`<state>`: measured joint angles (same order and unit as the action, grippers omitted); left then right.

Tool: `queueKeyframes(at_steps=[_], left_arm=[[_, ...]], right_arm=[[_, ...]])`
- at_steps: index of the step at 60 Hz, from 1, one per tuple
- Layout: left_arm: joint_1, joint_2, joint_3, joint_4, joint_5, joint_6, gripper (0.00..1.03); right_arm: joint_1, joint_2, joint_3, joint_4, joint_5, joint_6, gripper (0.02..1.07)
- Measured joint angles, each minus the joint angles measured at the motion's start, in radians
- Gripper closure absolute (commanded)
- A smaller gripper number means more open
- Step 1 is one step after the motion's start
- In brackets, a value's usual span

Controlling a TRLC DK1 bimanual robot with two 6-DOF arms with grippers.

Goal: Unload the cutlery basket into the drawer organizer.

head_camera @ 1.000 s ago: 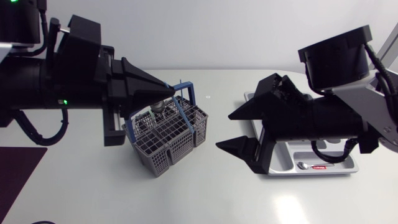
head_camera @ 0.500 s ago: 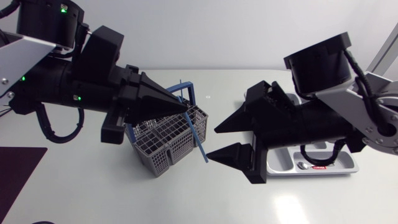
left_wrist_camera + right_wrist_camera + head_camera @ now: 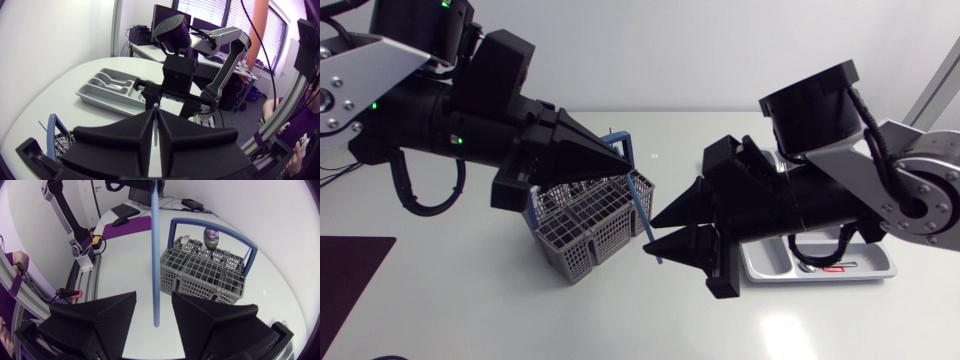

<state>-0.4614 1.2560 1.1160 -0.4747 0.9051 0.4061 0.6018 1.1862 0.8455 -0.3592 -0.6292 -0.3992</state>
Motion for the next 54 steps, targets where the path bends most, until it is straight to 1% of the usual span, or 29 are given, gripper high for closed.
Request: queueKeyframes(at_steps=[9, 15, 32, 35, 37, 39, 42, 43, 44, 45, 47, 49, 50, 54], left_arm=[[-0.003, 0.002, 0.0, 0.0, 0.0, -0.014, 0.96], [-0.006, 0.002, 0.002, 0.0, 0.0, -0.014, 0.96], [-0.006, 0.002, 0.003, -0.019, 0.006, -0.023, 0.95], [-0.006, 0.002, 0.004, -0.019, 0.006, -0.028, 0.94], [-0.006, 0.002, 0.005, -0.022, 0.006, -0.034, 0.88], [-0.006, 0.002, 0.005, -0.023, 0.006, -0.038, 0.8], [-0.006, 0.002, 0.006, -0.022, 0.006, -0.045, 0.57], [-0.006, 0.002, 0.008, -0.023, 0.006, -0.046, 0.52], [-0.005, 0.002, 0.011, -0.022, 0.006, -0.048, 0.37], [-0.004, 0.002, 0.015, -0.023, 0.006, -0.051, 0.29], [0.0, 0.002, 0.023, -0.023, 0.006, -0.058, 0.15], [0.006, 0.002, 0.036, -0.022, 0.006, -0.064, 0.08], [0.01, 0.002, 0.042, -0.022, 0.006, -0.067, 0.05], [0.033, 0.002, 0.067, -0.022, 0.006, -0.07, 0.05]], right_arm=[[0.002, 0.0, 0.0, 0.001, -0.003, 0.0, 0.92], [0.008, 0.0, 0.0, 0.001, -0.003, 0.0, 1.0], [0.027, 0.004, -0.001, 0.001, 0.004, 0.023, 1.01], [0.028, 0.004, -0.001, 0.001, 0.005, 0.027, 1.01], [0.03, 0.004, -0.001, 0.001, 0.005, 0.031, 1.01], [0.031, 0.003, -0.001, 0.001, 0.006, 0.033, 1.01], [0.032, 0.003, -0.001, 0.0, 0.008, 0.033, 1.01], [0.032, 0.003, -0.003, -0.002, 0.009, 0.033, 1.01], [0.032, 0.002, -0.005, -0.003, 0.01, 0.033, 1.01], [0.032, 0.001, -0.007, -0.004, 0.013, 0.033, 1.01], [0.032, -0.002, -0.014, -0.007, 0.016, 0.033, 1.01], [0.032, -0.007, -0.023, -0.013, 0.023, 0.032, 1.01], [0.032, -0.009, -0.026, -0.016, 0.027, 0.032, 1.01], [0.018, -0.021, -0.044, -0.039, 0.032, 0.029, 1.01]])
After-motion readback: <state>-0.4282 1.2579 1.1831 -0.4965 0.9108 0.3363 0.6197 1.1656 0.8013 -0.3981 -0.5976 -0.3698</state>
